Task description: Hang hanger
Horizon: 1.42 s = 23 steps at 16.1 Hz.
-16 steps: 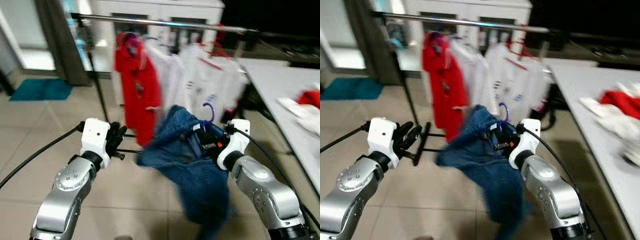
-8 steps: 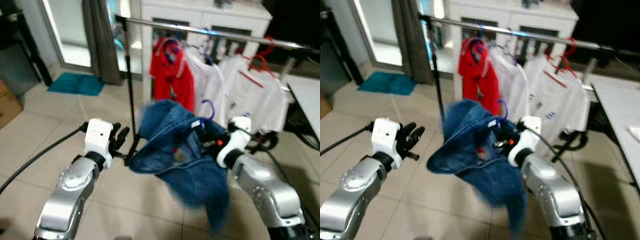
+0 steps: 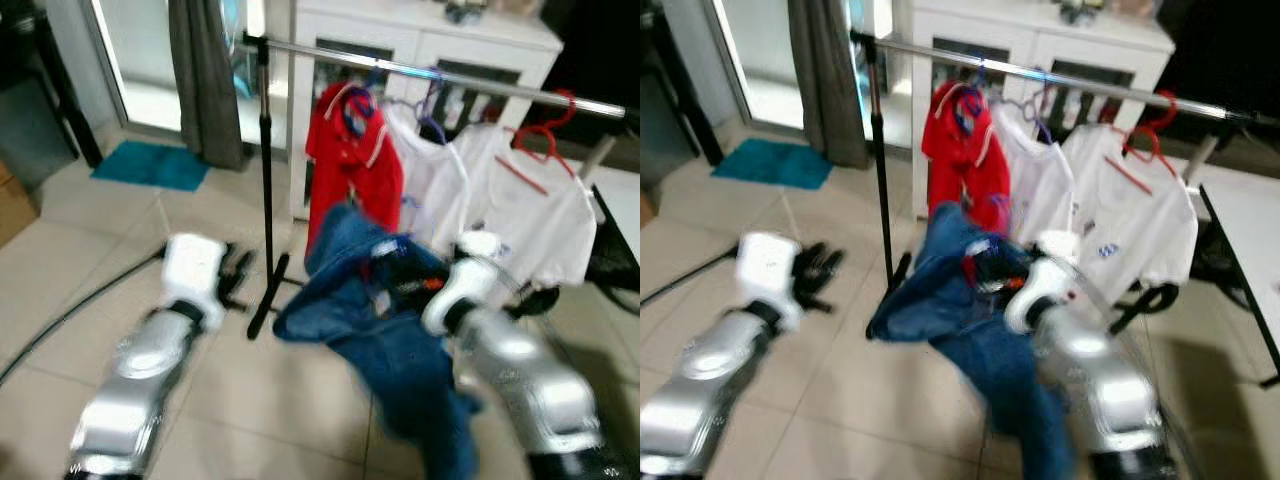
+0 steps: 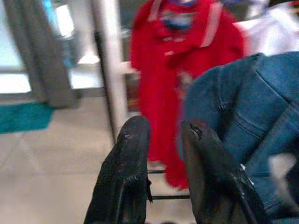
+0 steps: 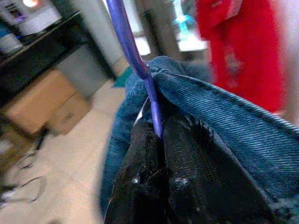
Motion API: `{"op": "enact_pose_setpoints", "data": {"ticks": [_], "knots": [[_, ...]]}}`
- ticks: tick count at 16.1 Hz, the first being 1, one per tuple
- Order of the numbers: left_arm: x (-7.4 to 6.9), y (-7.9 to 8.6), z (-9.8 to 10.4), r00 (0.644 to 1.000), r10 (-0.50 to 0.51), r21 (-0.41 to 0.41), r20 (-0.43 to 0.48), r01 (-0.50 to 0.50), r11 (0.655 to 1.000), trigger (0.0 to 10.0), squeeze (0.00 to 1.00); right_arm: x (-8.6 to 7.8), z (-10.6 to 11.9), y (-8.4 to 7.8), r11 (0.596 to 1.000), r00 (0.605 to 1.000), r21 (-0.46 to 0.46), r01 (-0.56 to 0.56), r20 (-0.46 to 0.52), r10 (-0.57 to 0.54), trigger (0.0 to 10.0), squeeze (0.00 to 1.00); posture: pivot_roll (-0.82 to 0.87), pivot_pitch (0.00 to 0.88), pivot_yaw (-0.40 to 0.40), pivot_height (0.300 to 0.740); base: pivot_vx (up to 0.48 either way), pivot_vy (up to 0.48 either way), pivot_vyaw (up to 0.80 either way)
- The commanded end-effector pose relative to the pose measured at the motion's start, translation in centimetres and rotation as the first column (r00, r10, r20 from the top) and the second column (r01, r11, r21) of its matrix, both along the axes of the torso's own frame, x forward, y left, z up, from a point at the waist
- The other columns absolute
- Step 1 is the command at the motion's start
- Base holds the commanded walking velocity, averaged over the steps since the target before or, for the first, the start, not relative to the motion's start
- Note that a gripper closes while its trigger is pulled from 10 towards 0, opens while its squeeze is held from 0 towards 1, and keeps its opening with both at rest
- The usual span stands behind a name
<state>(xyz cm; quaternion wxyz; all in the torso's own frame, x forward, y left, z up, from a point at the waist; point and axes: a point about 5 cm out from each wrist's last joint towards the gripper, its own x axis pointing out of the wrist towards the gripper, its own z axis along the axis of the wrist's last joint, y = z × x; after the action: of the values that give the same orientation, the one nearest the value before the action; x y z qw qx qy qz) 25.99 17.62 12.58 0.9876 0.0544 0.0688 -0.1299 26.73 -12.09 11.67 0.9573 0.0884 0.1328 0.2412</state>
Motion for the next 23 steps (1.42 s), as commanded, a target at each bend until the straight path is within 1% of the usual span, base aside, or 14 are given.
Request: {"op": "enact_pose_setpoints", "data": {"ticks": [1, 2, 4, 6, 8, 9, 11, 13, 15, 16, 17, 19, 21, 23], "knots": [[0.1, -0.9, 0.3, 1.0, -0.026, -0.014, 0.017, 0.027, 1.0, 10.0, 0.0, 0.3, 0.7, -1.0, 0.999, 0.999, -0.05, 0.019, 0.04, -0.017, 10.0, 0.0, 0.04, 0.0, -0.055, 0.74, 0.368, 0.0, 0.0], [0.2, -1.0, 0.2, 1.0, -0.027, -0.004, 0.016, 0.027, 1.0, 10.0, 0.0, 0.4, 0.7, -0.9, 0.998, 0.999, -0.065, 0.013, 0.042, -0.01, 10.0, 0.0, 0.04, 0.0, -0.052, 0.74, 0.371, 0.0, 0.8], [0.2, -1.4, 0.5, 0.998, -0.05, 0.002, 0.022, 0.05, 0.999, 10.0, 0.0, 0.5, 0.8, -0.9, 0.998, 0.999, -0.053, 0.017, 0.049, -0.014, 10.0, 0.0, 0.05, 0.0, -0.048, 0.74, 0.371, 0.0, 0.8], [0.0, -0.9, 0.5, 0.999, -0.052, 0.009, 0.015, 0.052, 0.999, 10.0, 0.0, 0.9, 1.1, -1.0, 0.998, 0.997, -0.001, 0.065, 0.04, -0.065, 10.0, 0.0, 0.05, 0.0, -0.048, 0.74, 0.371, 0.0, 0.0], [-0.2, -0.5, 0.2, 1.0, -0.029, 0.012, 0.005, 0.029, 1.0, 10.0, 0.0, 1.0, 1.1, -0.8, 0.999, 0.998, 0.0, 0.052, 0.038, -0.052, 10.0, 0.0, 0.05, 0.0, -0.042, 0.74, 0.371, 0.0, 0.0], [-0.2, -0.7, 0.2, 0.999, -0.037, 0.004, 0.003, 0.037, 0.999, 10.0, 0.0, 0.9, 1.1, -0.8, 0.999, 0.998, -0.006, 0.048, 0.039, -0.047, 10.0, 0.0, 0.04, 0.0, -0.04, 0.74, 0.364, 0.0, 0.0], [0.0, -1.1, 0.0, 0.998, -0.057, 0.027, -0.001, 0.057, 0.998, 10.0, 0.0, 0.9, 1.2, -1.0, 0.999, 0.998, -0.002, 0.054, 0.039, -0.054, 10.0, 0.0, 0.04, 0.0, -0.034, 0.74, 0.371, 0.0, 0.0], [0.2, -1.4, 0.4, 0.997, -0.073, 0.022, 0.005, 0.073, 0.997, 10.0, 0.0, 1.2, 1.6, -1.1, 0.998, 0.997, 0.005, 0.066, 0.042, -0.066, 10.0, 0.0, 0.04, 0.0, -0.041, 0.74, 0.369, 0.0, 0.0], [0.3, -1.1, 0.3, 0.999, -0.051, 0.031, 0.004, 0.051, 0.998, 10.0, 0.0, 1.4, 1.6, -0.9, 0.996, 0.996, 0.03, 0.083, 0.027, -0.084, 10.0, 0.0, 0.04, 0.0, -0.046, 0.74, 0.369, 0.0, 0.0], [0.2, -1.1, 0.2, 0.999, -0.048, 0.03, 0.003, 0.047, 0.998, 10.0, 0.0, 1.4, 1.5, -0.9, 0.996, 0.996, 0.025, 0.081, 0.025, -0.082, 10.0, 0.0, 0.04, 0.0, -0.043, 0.74, 0.368, 0.0, 0.0], [0.1, -1.2, 0.1, 0.998, -0.056, 0.022, -0.004, 0.056, 0.998, 10.0, 0.0, 1.4, 1.5, -1.1, 0.995, 0.995, 0.029, 0.094, 0.016, -0.095, 10.0, 0.0, 0.04, 0.0, -0.037, 0.74, 0.368, 0.0, 0.0], [0.4, -1.5, 0.1, 0.997, -0.077, 0.04, -0.005, 0.077, 0.996, 10.0, 0.0, 1.6, 1.7, -1.6, 0.991, 0.992, 0.036, 0.126, 0.015, -0.127, 10.0, 0.0, 0.04, 0.0, -0.03, 0.74, 0.371, 0.0, 0.0], [0.5, -1.5, 0.5, 0.996, -0.084, 0.032, 0.002, 0.084, 0.996, 10.0, 0.0, 1.7, 2.1, -1.5, 0.991, 0.992, 0.033, 0.126, 0.022, -0.127, 10.0, 0.0, 0.03, 0.0, -0.034, 0.74, 0.369, 0.0, 0.0], [0.4, -1.3, 0.2, 0.997, -0.078, 0.034, -0.004, 0.078, 0.996, 10.0, 0.0, 1.6, 2.2, -1.4, 0.992, 0.992, 0.028, 0.12, 0.022, -0.121, 10.0, 0.0, 0.03, 0.0, -0.032, 0.74, 0.371, 0.0, 0.0]]}}
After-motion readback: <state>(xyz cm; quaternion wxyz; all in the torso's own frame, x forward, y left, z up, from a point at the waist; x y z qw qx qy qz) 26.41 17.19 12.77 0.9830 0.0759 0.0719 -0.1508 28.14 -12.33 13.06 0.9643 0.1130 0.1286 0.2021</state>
